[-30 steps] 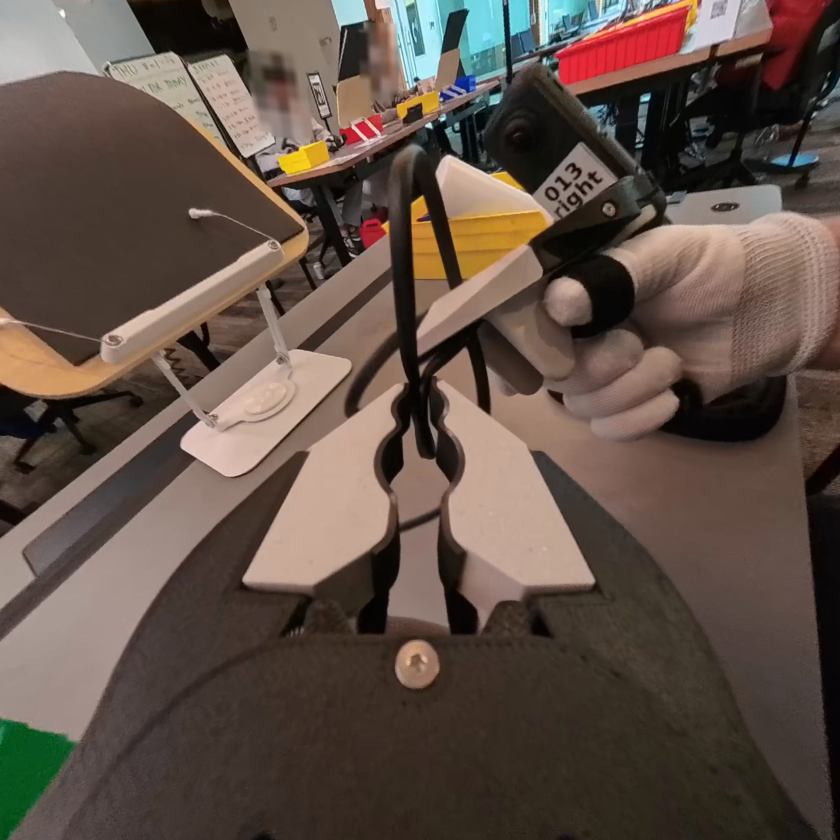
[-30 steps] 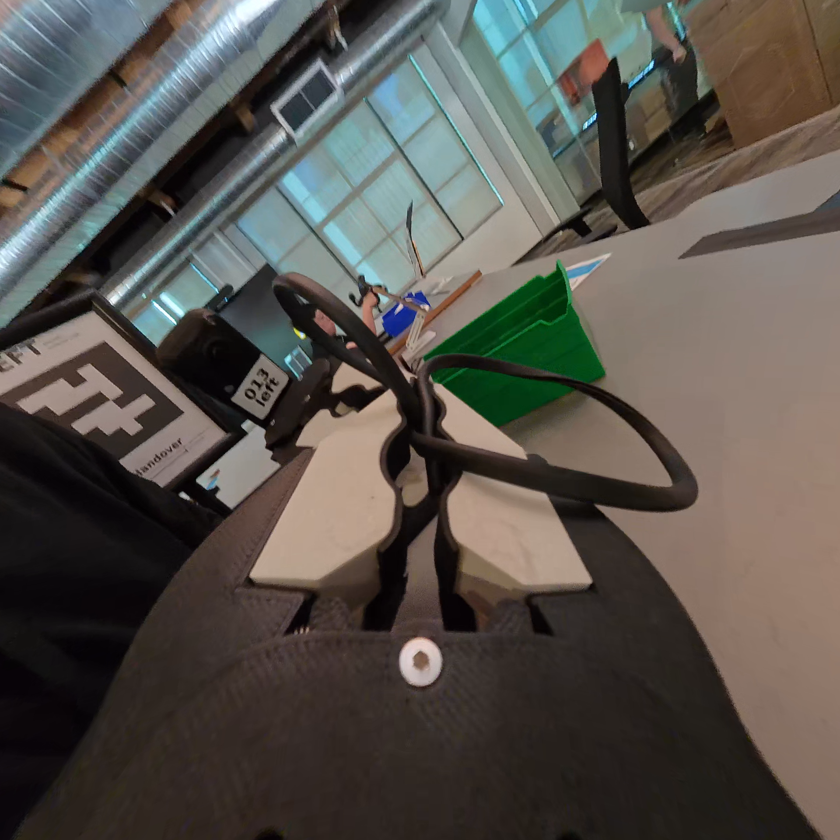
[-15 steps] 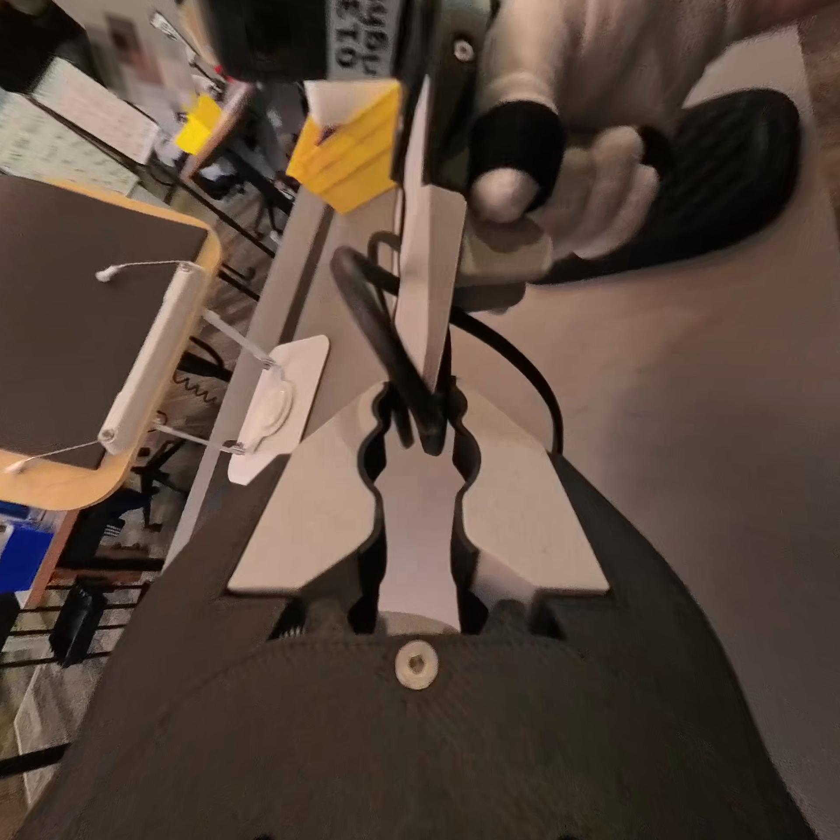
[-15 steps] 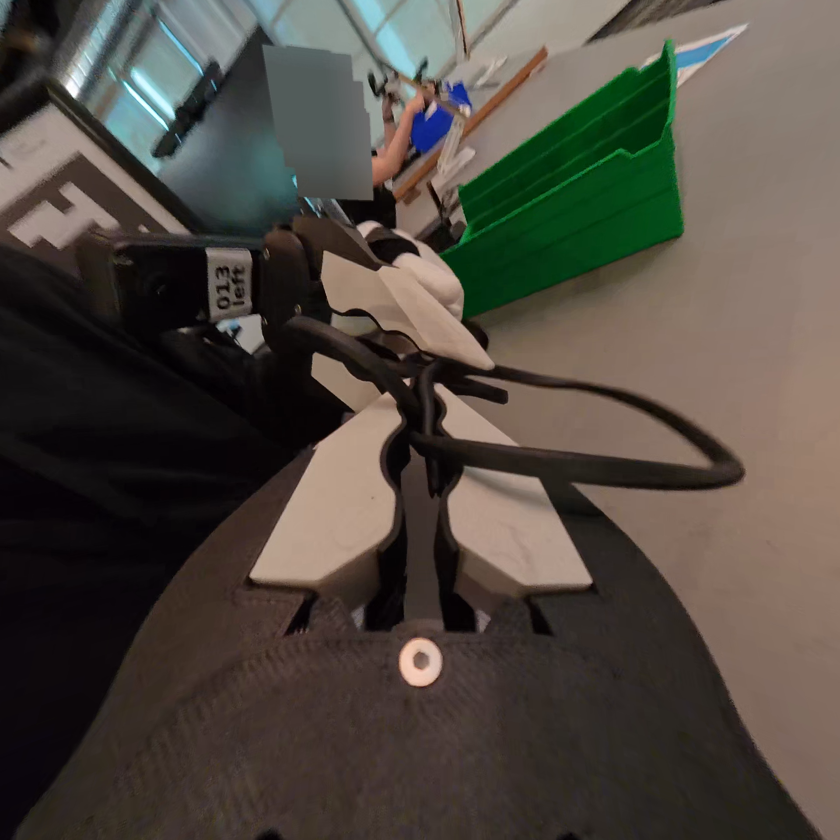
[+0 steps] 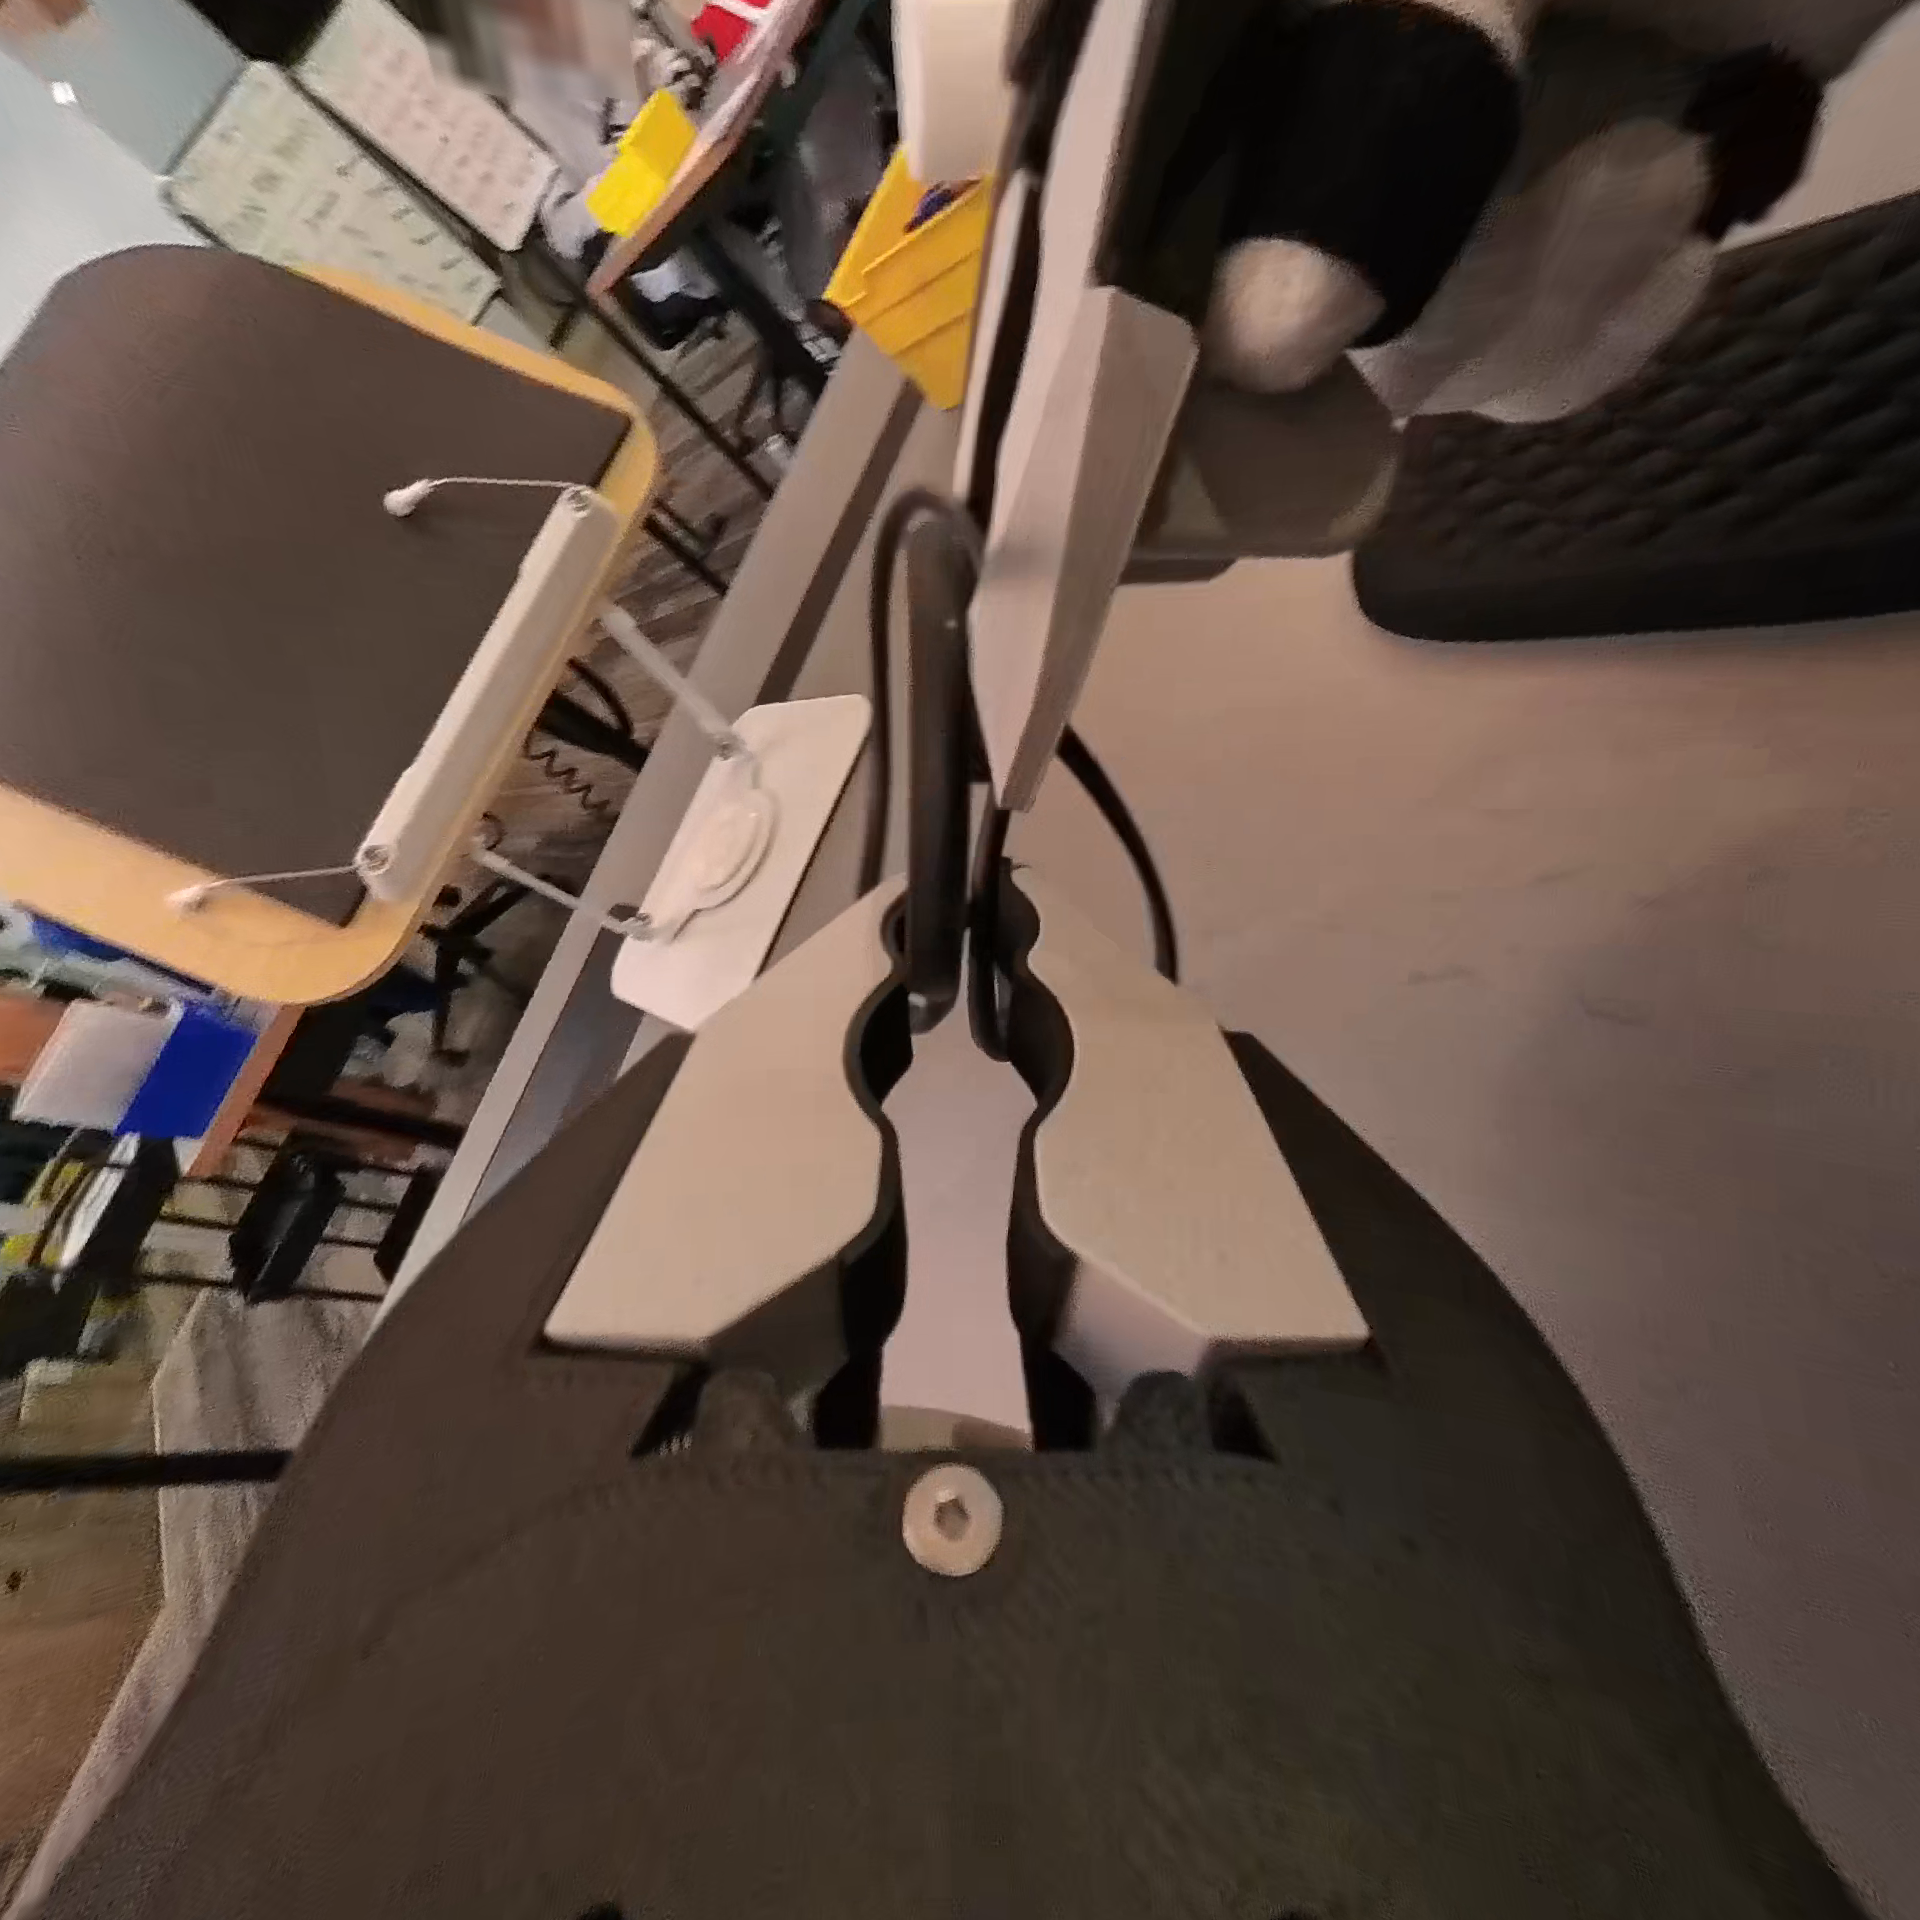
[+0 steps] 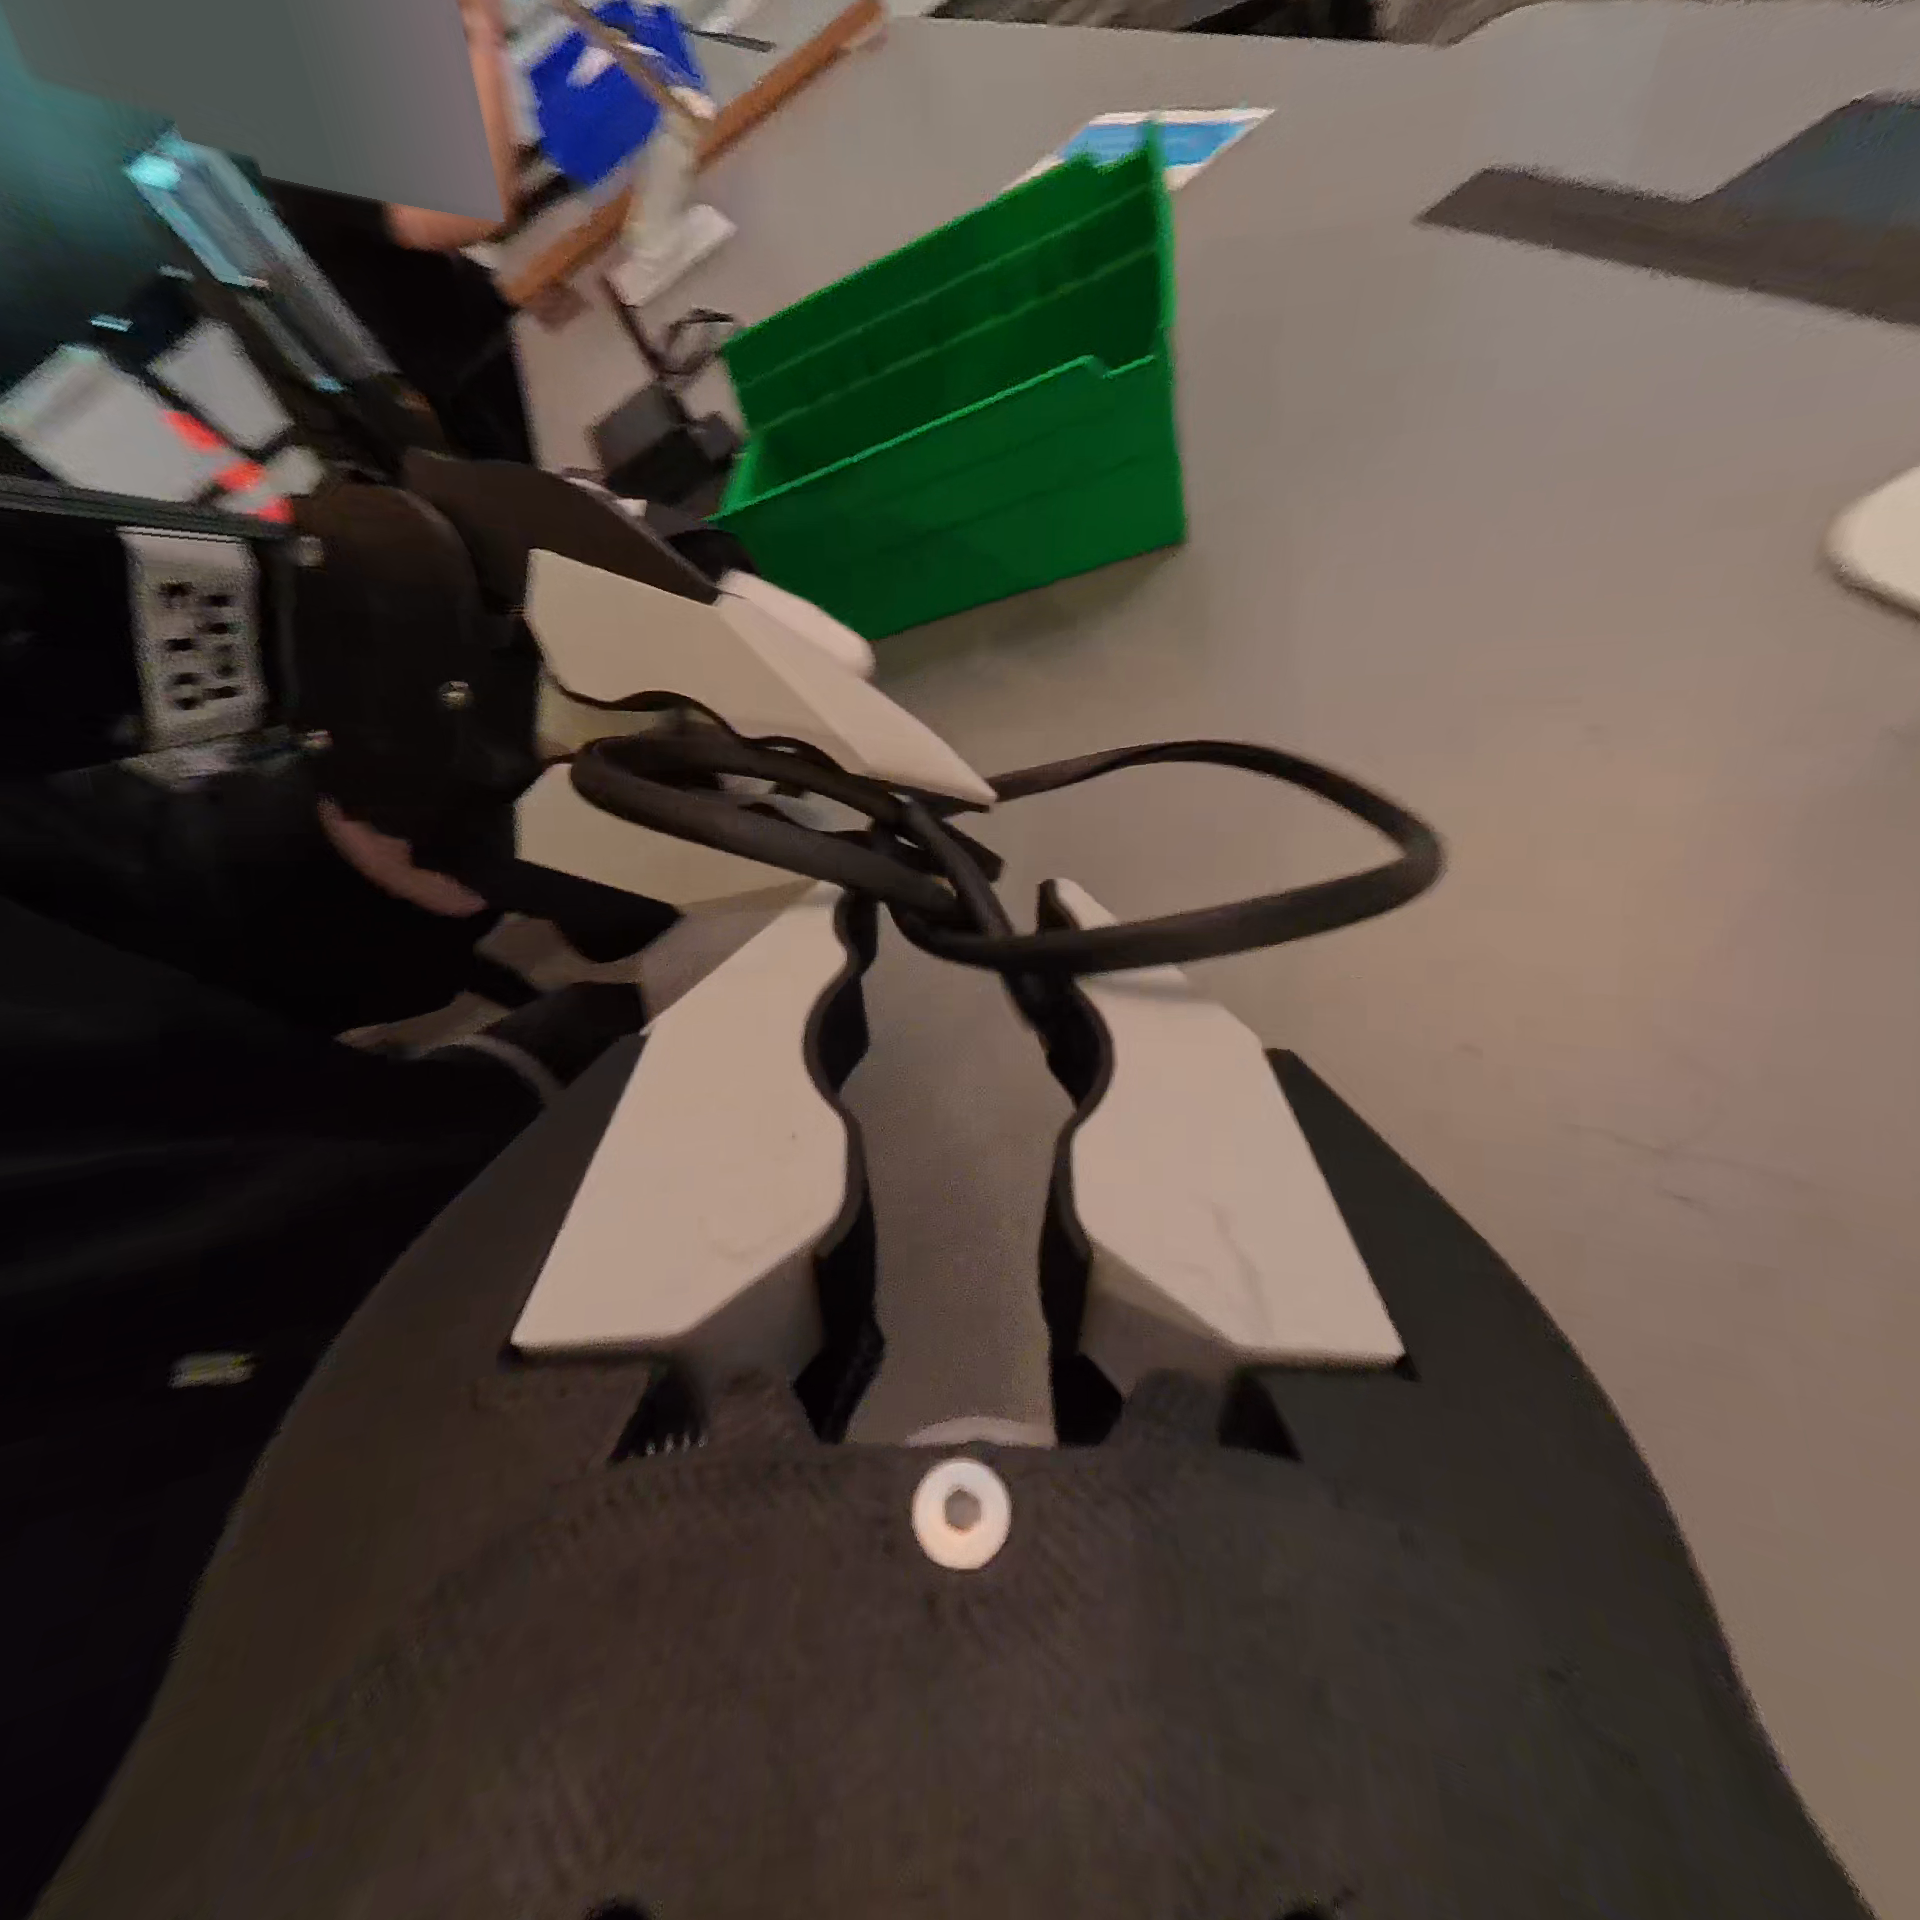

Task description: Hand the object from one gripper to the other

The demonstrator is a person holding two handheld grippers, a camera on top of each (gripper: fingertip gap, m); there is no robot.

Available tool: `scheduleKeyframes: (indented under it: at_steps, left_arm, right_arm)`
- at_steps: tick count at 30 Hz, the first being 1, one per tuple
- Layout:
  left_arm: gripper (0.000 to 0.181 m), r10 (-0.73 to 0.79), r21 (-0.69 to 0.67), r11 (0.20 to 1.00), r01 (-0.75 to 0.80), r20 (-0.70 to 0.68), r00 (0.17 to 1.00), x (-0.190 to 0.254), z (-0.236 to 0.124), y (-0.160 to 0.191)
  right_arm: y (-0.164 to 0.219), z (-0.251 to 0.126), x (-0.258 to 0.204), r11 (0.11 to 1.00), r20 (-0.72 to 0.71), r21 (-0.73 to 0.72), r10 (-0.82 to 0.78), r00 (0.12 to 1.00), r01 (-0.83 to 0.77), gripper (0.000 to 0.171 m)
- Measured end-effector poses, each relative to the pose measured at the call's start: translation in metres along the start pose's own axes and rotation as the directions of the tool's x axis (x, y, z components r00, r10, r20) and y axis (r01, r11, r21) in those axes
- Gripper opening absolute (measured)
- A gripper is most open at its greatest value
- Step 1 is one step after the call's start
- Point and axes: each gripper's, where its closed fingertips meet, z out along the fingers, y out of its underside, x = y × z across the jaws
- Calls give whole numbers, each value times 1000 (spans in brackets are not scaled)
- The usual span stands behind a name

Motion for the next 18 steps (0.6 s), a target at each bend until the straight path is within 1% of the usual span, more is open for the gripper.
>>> scheduleKeyframes:
  at_steps: [1,3,5,7,8,10,12,13,15,18]
  left_arm:
    - [9,-26,8,1000,26,22,999,-4,0,0]
    - [9,-65,-2,998,65,2,998,-6,-1,3]
    - [9,-121,-12,993,120,-26,992,-10,-3,4]
    - [9,-213,-30,977,211,-141,967,-7,-6,3]
    - [9,-244,-56,970,238,-191,951,-5,-7,5]
    - [9,-283,-78,959,272,-256,924,-6,-9,5]
    - [9,-352,-86,935,345,-358,865,-4,-14,-4]
    - [9,-353,-89,934,346,-379,855,-5,-15,-6]
    - [9,-337,-82,938,336,-442,832,-3,-19,-13]
    - [9,-370,-109,923,370,-519,770,1,-21,-18]
  right_arm:
    - [-4,-2,5,1000,-54,9,-27,998,27,33]
    - [-7,-7,14,995,-145,-4,-100,984,101,39]
    - [-7,-10,15,982,-174,-48,-188,966,183,43]
    - [-14,-13,10,954,-200,-48,-300,933,297,46]
    - [-14,-13,10,934,-218,-78,-357,908,349,47]
    - [-20,-16,11,882,-271,-105,-471,840,460,50]
    - [-23,-15,8,837,-284,-139,-545,789,529,50]
    - [-26,-15,7,818,-294,-151,-574,764,556,49]
    - [-26,-14,9,781,-288,-199,-624,726,592,51]
    - [-40,-18,0,716,-284,-172,-694,662,676,48]
